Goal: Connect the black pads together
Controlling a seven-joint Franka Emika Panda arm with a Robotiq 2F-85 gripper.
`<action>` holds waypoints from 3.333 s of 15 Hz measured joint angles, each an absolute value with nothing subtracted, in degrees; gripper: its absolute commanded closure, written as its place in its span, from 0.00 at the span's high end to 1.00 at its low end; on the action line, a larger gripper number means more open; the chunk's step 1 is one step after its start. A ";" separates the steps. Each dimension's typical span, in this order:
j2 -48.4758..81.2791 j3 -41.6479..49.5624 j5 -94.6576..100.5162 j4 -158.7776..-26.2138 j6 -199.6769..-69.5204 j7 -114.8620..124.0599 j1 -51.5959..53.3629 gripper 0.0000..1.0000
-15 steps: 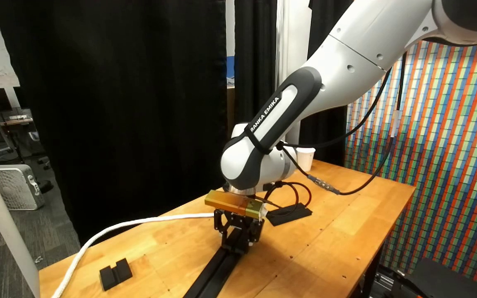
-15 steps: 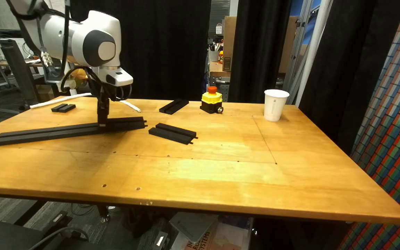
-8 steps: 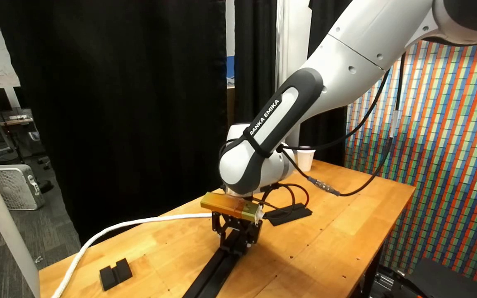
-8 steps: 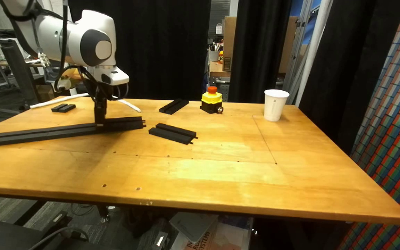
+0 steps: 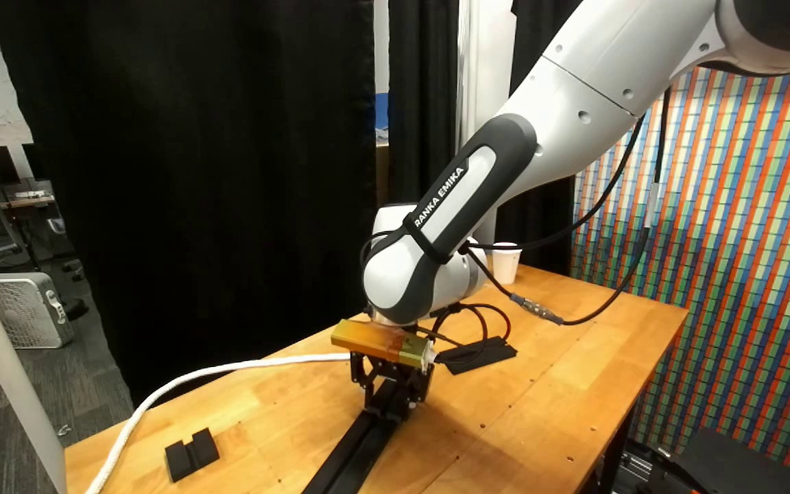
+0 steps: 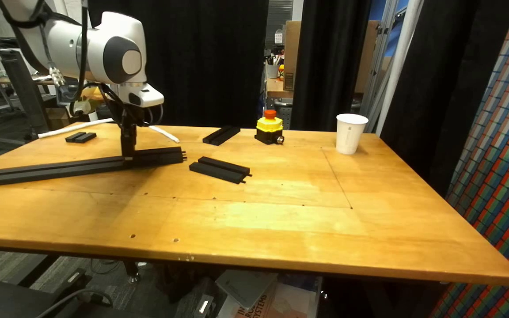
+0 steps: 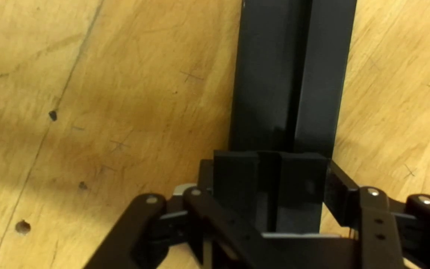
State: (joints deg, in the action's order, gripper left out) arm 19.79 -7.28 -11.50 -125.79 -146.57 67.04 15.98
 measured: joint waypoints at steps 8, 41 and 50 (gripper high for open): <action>20.57 -6.89 -11.50 -125.21 -146.82 67.04 15.98 0.45; 22.21 -6.71 -11.37 -123.65 -145.49 69.74 17.38 0.45; 22.26 -7.46 -11.48 -123.64 -145.40 69.94 17.50 0.45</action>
